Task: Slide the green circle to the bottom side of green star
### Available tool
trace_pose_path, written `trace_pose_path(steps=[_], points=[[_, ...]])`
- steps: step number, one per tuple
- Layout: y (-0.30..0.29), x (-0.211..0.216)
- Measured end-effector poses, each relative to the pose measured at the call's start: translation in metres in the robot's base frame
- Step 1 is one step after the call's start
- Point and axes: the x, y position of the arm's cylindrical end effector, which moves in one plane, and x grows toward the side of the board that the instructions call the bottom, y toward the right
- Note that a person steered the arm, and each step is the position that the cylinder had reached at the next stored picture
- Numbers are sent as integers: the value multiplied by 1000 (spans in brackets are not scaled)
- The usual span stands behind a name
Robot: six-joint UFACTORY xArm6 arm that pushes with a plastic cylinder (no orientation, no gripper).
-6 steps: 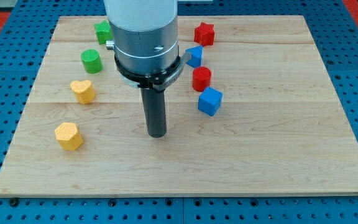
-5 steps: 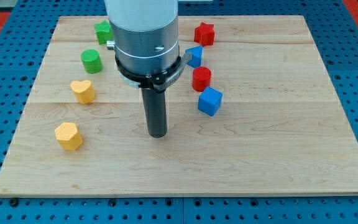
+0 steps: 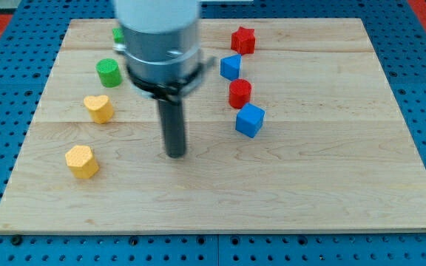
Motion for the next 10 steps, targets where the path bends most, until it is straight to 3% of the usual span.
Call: trace_pose_path(steps=[1, 4, 6, 8, 10], points=[[-63, -48], [-68, -91], [-112, -130], [-36, -182], [-177, -181]])
